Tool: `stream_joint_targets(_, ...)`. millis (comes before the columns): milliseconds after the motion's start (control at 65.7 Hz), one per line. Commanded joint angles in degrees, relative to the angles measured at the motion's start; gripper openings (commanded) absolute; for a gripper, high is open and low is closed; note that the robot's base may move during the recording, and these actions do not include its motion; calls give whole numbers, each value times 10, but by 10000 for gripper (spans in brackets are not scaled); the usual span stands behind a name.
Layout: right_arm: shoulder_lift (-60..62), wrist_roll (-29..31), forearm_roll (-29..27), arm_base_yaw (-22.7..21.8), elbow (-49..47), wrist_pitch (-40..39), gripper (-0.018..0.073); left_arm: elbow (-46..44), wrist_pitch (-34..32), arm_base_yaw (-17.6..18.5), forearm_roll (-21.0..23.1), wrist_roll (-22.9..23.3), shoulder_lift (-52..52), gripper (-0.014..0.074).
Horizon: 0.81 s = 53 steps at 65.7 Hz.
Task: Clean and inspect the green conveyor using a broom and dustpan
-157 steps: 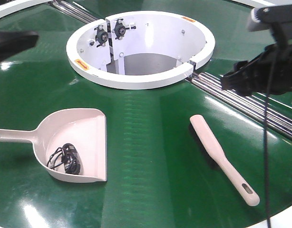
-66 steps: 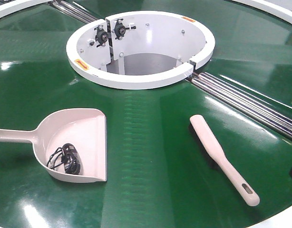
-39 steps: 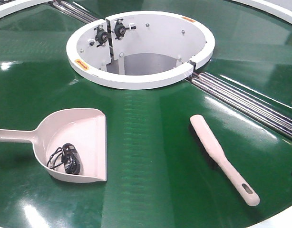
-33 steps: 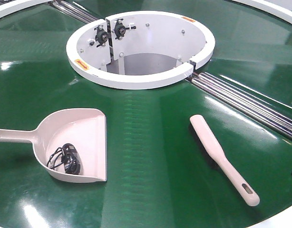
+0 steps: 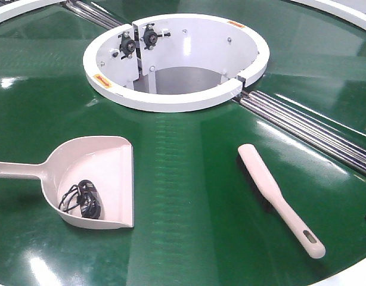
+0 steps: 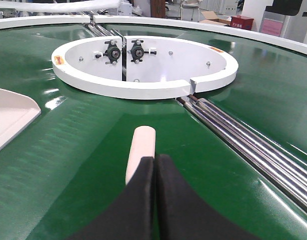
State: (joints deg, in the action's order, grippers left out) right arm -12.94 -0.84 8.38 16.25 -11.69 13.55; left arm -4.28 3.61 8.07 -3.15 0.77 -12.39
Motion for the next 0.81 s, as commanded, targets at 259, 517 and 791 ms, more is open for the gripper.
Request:
stream_joint_targets(259, -5, 3, 3, -2, -15, -39, -10, 75, -43, 2, 18, -15, 140, -7)
stream_joint_targets(517, -5, 3, 3, -2, -15, -39, -10, 74, -36, 2, 18, -15, 139, -7)
stream_joint_targets(791, -5, 3, 3, -2, -15, -39, -10, 74, -36, 2, 18, -15, 139, -7)
